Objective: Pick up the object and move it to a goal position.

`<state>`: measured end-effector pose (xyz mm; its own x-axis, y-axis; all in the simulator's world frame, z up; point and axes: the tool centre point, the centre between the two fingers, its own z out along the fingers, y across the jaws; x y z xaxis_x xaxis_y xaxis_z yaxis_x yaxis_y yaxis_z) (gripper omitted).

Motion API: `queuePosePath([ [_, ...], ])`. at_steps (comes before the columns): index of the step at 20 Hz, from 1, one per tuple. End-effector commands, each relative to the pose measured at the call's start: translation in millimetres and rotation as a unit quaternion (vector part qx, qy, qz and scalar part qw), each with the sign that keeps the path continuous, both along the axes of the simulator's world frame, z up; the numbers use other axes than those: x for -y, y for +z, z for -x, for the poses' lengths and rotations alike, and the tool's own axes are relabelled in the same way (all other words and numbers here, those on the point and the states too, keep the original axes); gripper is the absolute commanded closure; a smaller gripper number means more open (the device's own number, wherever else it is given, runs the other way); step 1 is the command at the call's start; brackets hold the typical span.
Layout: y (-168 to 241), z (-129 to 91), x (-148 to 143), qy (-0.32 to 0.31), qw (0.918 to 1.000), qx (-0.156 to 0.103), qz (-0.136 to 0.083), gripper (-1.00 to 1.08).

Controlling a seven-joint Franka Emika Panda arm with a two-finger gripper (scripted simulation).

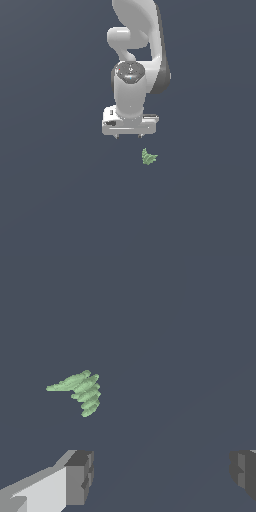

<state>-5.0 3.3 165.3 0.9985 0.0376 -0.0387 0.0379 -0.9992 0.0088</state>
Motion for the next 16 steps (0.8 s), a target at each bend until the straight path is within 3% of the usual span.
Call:
queuePosePath([
  [1,0,0,0,0.0,1.0,0.0,0.0,-0.92],
  [9,-19,9,6,-0.009,0.9998,-0.016,0.011,-0.92],
  [16,-19,9,5,-0.004,0.9998,-0.016,0.011,-0.92],
])
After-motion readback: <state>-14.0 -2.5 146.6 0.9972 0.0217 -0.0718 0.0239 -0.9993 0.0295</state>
